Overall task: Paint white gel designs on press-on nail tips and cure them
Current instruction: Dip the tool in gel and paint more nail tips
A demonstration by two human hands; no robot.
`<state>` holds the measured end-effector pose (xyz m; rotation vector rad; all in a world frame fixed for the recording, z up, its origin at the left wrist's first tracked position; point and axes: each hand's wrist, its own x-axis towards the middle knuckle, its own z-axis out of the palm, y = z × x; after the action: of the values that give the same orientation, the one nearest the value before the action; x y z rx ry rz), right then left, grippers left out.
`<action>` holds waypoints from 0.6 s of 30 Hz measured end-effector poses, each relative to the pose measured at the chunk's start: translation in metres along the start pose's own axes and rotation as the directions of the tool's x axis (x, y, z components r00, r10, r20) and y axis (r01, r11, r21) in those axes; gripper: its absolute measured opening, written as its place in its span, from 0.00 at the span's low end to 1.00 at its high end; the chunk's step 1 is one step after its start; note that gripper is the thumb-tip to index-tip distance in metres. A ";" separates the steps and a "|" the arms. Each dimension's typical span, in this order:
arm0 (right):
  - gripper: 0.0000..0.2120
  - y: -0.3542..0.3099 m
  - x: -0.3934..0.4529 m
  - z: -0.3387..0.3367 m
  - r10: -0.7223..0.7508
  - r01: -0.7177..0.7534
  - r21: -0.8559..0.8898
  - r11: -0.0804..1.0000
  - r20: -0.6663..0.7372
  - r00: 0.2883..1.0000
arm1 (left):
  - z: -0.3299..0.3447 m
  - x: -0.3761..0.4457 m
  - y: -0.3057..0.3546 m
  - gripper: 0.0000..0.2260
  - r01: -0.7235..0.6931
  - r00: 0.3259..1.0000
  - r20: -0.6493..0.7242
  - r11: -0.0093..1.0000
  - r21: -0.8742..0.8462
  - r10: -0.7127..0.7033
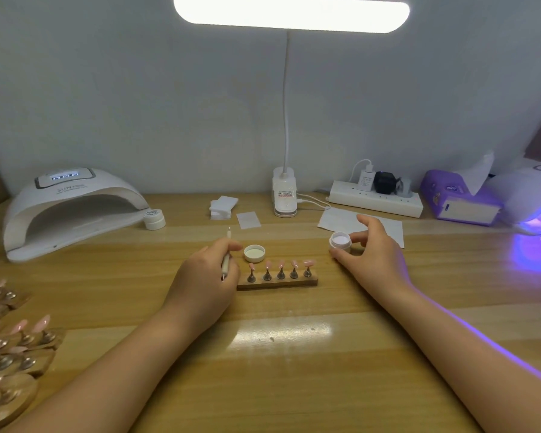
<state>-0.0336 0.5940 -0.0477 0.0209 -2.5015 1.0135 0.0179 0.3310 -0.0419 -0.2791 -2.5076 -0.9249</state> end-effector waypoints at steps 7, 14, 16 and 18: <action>0.33 -0.016 -0.021 0.001 -0.202 0.208 0.152 0.966 -0.051 0.978 | -0.013 -0.001 0.029 0.16 -0.075 0.982 -0.187 0.918 -0.390 0.001; 0.35 -0.041 -0.039 -0.002 -0.400 0.413 0.212 0.886 -0.100 0.911 | -0.023 -0.006 0.067 0.09 -0.168 0.971 -0.234 0.854 -0.492 0.056; 0.35 -0.046 -0.043 -0.003 -0.446 0.452 0.234 0.861 -0.081 0.891 | -0.025 -0.007 0.071 0.07 -0.162 0.973 -0.223 0.851 -0.500 0.054; 0.36 -0.050 -0.045 -0.003 -0.466 0.469 0.257 0.845 -0.074 0.881 | -0.025 -0.008 0.074 0.06 -0.176 0.973 -0.214 0.862 -0.476 0.080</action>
<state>0.0174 0.5530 -0.0306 0.6766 -2.1639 1.1140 0.0583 0.3698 0.0124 -0.4876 -2.0190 -1.4550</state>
